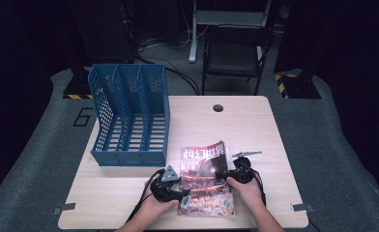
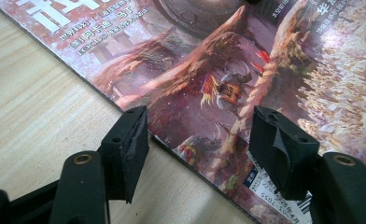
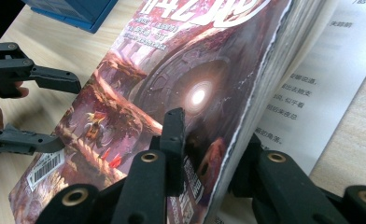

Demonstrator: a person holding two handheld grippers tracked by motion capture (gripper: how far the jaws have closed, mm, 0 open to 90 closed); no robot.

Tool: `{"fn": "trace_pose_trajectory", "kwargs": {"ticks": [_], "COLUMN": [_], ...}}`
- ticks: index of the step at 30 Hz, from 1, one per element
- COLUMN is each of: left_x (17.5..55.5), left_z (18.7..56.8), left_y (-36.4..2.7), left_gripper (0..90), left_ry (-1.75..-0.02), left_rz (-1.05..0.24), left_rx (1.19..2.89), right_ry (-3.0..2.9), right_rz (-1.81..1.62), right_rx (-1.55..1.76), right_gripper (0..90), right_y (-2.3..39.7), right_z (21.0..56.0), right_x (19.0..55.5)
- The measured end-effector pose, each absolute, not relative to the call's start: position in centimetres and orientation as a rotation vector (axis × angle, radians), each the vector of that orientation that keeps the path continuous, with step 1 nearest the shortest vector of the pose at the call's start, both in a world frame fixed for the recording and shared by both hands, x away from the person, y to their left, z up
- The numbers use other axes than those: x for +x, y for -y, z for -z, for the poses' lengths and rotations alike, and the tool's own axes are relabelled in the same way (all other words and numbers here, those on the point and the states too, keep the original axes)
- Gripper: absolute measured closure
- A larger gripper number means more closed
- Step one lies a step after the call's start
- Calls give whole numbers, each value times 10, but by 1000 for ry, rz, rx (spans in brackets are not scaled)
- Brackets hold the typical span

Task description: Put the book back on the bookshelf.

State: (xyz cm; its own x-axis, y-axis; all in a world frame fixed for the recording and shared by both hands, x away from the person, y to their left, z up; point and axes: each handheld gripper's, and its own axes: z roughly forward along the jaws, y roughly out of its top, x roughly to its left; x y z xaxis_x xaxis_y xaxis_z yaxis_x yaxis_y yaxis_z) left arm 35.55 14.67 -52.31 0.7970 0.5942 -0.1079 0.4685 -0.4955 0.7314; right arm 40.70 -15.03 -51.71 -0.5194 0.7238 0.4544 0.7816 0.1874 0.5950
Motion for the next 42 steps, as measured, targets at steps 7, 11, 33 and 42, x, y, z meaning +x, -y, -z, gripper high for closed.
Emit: {"fn": "trace_pose_trajectory", "kwargs": {"ticks": [7, 11, 33, 42], "left_x": [357, 356, 365, 374], "left_z": [523, 523, 513, 511], "left_y": [-148, -147, -152, -153], "left_gripper": [384, 386, 312, 301], "left_ry": [-770, -786, -805, -840], "left_rz": [-194, -203, -172, -109], "left_rx": [2185, 2175, 2144, 2114], "right_ry": [2385, 2376, 2358, 2355], "right_rz": [1278, 1313, 1579, 1702], "right_rx": [-1451, -1435, -1380, -1341], "right_gripper": [796, 826, 865, 865], "right_y": [151, 152, 152, 153], "right_z": [515, 514, 494, 486], "right_x": [406, 405, 384, 373]}}
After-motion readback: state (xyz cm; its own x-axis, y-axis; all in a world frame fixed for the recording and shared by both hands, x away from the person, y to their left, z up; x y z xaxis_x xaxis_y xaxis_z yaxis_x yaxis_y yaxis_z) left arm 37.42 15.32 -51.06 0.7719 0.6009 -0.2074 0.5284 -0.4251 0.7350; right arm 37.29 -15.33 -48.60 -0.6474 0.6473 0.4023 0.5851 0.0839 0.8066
